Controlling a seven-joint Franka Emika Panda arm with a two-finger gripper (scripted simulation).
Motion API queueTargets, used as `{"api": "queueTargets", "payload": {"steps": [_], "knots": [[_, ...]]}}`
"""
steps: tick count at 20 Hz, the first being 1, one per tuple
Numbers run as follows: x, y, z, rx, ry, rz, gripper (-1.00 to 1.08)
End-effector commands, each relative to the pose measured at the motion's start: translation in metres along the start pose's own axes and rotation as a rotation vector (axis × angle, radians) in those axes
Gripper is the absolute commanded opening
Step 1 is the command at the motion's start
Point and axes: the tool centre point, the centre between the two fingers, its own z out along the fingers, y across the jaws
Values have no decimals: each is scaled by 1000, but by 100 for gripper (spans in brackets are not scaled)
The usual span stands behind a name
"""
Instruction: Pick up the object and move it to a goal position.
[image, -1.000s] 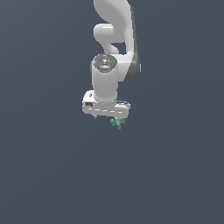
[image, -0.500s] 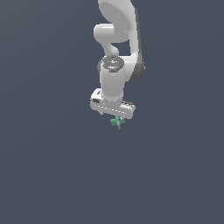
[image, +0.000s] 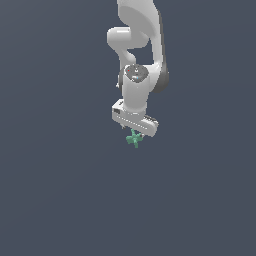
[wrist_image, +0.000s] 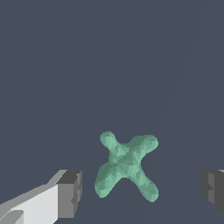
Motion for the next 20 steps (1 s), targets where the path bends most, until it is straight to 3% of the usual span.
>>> {"api": "queueTargets", "payload": {"steps": [1,20], "knots": [[-6,-2,2,3,1,38,100],[-16,-4,27,8,2,96,100]]}}
